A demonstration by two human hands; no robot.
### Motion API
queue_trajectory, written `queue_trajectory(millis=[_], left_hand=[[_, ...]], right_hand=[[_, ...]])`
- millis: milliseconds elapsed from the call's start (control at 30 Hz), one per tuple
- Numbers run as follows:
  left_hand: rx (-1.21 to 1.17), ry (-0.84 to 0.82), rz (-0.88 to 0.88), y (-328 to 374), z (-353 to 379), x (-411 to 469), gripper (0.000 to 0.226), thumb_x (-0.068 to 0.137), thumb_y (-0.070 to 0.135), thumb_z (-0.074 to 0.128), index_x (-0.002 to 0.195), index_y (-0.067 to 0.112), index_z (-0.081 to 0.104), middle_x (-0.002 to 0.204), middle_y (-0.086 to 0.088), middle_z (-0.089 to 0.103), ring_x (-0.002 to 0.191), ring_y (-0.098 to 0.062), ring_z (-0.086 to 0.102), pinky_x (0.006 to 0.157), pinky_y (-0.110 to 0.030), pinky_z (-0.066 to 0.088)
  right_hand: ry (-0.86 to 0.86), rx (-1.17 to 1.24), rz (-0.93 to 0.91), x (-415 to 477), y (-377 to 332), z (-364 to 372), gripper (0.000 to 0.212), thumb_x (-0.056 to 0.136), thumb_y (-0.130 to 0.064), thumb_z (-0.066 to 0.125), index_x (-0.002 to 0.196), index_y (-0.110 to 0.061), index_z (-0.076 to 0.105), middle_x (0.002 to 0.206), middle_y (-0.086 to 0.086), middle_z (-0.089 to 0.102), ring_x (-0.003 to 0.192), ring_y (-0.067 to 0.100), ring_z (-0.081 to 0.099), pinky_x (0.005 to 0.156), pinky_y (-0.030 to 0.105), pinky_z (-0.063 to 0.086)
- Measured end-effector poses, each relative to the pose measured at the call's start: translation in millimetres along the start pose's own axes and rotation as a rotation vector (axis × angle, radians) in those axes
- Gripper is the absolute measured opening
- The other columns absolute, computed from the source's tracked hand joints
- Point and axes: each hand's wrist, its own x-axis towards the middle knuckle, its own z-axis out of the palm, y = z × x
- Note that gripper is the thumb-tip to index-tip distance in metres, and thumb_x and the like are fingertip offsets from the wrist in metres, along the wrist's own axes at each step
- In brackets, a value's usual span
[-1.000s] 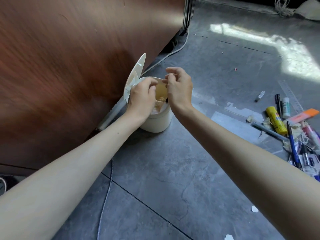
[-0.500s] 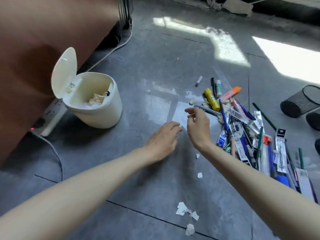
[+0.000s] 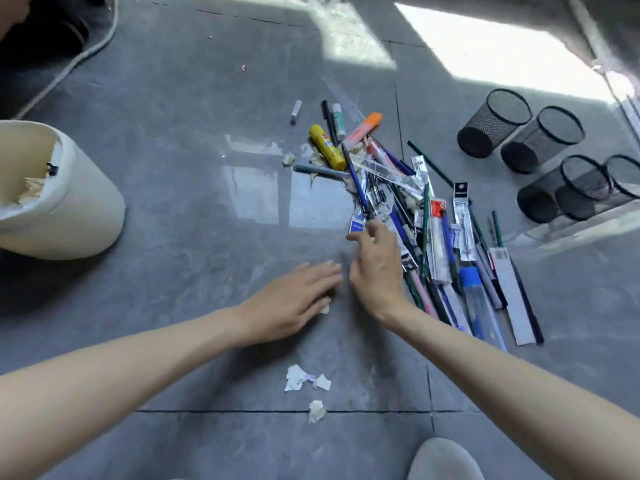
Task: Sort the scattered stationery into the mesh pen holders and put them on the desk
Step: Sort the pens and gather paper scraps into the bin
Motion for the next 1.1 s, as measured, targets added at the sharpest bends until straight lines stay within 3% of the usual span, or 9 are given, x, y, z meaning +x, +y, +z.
queue_trajectory(millis=[100,267,367,533,633,700,833,1000,1100], left_hand=[[-0.016,0.097,-0.239,-12,-5,26,0.056,0.097,0.039,0.025,0.145,0.011,0.033,0.154,-0.004,0.026,0.144,-0.017,0.019,0.116,-0.031,0.007],[0.051,0.097,-0.045,-11,-14,51,0.033,0.093,0.016,0.041,0.118,0.006,0.061,0.130,-0.011,0.056,0.120,-0.028,0.050,0.102,-0.035,0.035],[0.129,0.180,-0.124,-18,-28,78,0.026,0.092,0.011,0.048,0.114,0.004,0.060,0.125,-0.015,0.056,0.114,-0.034,0.052,0.096,-0.037,0.039],[0.204,0.197,-0.222,-29,-47,126,0.043,0.095,0.014,0.042,0.138,0.009,0.042,0.149,-0.016,0.033,0.133,-0.034,0.033,0.107,-0.040,0.029],[0.264,0.200,-0.151,-23,-48,150,0.056,0.084,0.001,0.053,0.139,0.005,0.041,0.145,-0.019,0.036,0.132,-0.036,0.035,0.106,-0.042,0.031],[0.300,0.234,-0.057,-16,-41,162,0.046,0.080,0.004,0.061,0.126,0.002,0.054,0.127,-0.022,0.052,0.115,-0.037,0.049,0.093,-0.043,0.042],[0.265,0.245,-0.006,-1,-27,172,0.022,0.093,0.023,0.046,0.108,0.009,0.055,0.109,-0.009,0.054,0.102,-0.030,0.048,0.085,-0.038,0.036],[0.332,0.272,-0.049,-12,-30,153,0.019,0.086,0.016,0.054,0.102,0.007,0.058,0.100,-0.011,0.057,0.092,-0.031,0.049,0.081,-0.041,0.043],[0.352,0.293,-0.067,-25,-34,131,0.016,0.080,0.009,0.059,0.096,0.009,0.058,0.090,-0.009,0.057,0.086,-0.031,0.049,0.078,-0.039,0.041]], right_hand=[[0.026,-0.067,0.184,10,7,-5,0.042,0.078,-0.001,0.053,0.119,-0.011,0.053,0.119,0.011,0.048,0.108,0.027,0.042,0.094,0.036,0.037],[-0.080,0.113,0.308,21,10,-15,0.021,0.095,-0.015,0.043,0.116,-0.015,0.043,0.103,0.010,0.061,0.092,0.032,0.058,0.075,0.042,0.046],[-0.125,0.135,0.298,19,6,-21,0.026,0.092,-0.014,0.044,0.117,-0.018,0.040,0.095,0.007,0.061,0.084,0.032,0.059,0.065,0.037,0.043],[-0.012,0.066,0.318,24,17,-24,0.026,0.089,-0.030,0.050,0.112,-0.017,0.053,0.108,0.004,0.058,0.100,0.024,0.053,0.081,0.036,0.042],[0.044,-0.015,0.344,38,43,-28,0.029,0.083,-0.013,0.051,0.112,-0.010,0.057,0.115,0.007,0.051,0.107,0.024,0.045,0.089,0.034,0.037],[0.016,-0.074,0.336,46,58,-32,0.037,0.082,-0.006,0.049,0.119,-0.009,0.055,0.120,0.008,0.051,0.110,0.026,0.043,0.092,0.034,0.034],[-0.115,-0.134,0.232,43,71,-29,0.037,0.088,-0.016,0.053,0.125,-0.008,0.052,0.120,0.011,0.049,0.111,0.029,0.044,0.093,0.037,0.033],[-0.048,-0.002,0.157,26,61,-22,0.038,0.085,-0.030,0.061,0.118,-0.011,0.059,0.106,0.008,0.048,0.099,0.025,0.046,0.086,0.038,0.042],[-0.097,0.059,0.069,16,52,-18,0.038,0.087,-0.038,0.051,0.114,-0.015,0.063,0.108,0.005,0.049,0.099,0.022,0.047,0.086,0.036,0.042]])
